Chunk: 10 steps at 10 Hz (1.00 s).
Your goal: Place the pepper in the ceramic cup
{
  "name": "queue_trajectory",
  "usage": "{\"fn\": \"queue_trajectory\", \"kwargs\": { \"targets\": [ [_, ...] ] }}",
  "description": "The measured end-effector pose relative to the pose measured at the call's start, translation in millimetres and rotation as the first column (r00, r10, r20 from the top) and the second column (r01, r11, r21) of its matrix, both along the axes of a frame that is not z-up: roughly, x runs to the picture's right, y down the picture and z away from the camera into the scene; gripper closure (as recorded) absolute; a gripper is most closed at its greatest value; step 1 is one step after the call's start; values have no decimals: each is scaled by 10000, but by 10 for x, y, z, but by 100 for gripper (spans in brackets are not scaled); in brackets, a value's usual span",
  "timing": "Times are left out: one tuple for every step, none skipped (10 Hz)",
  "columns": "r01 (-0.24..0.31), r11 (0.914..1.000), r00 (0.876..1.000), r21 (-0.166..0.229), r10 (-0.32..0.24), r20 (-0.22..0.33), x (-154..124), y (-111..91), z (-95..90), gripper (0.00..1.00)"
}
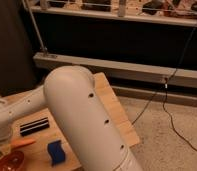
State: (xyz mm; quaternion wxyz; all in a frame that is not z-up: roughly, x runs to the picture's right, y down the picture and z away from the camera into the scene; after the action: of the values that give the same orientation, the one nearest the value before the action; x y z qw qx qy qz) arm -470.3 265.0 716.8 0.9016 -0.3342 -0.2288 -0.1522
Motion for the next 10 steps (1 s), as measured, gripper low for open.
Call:
{"fn": "queue_trajectory", "kwargs": {
  "targets": [
    [-19,10000,10000,-2,19,14,-10,-33,1,35],
    [-56,10000,10000,27,56,36,-10,-85,-16,35],
    [-137,9998,9999,109,137,64,10,-192,-57,35],
    [-153,9998,9999,148,152,50,36,-237,-74,35],
    [-199,9996,9998,205,199,18,87,-318,-108,35],
    [-213,9996,9998,195,213,-11,114,-337,-118,35],
    [-225,9996,9997,156,225,-24,126,-344,-132,35],
    [-206,9997,9998,87,206,-33,124,-326,-140,35],
    [-178,9998,9998,64,179,-24,109,-312,-138,35],
    [-125,9999,9999,59,125,8,70,-298,-128,35]
  ]
}}
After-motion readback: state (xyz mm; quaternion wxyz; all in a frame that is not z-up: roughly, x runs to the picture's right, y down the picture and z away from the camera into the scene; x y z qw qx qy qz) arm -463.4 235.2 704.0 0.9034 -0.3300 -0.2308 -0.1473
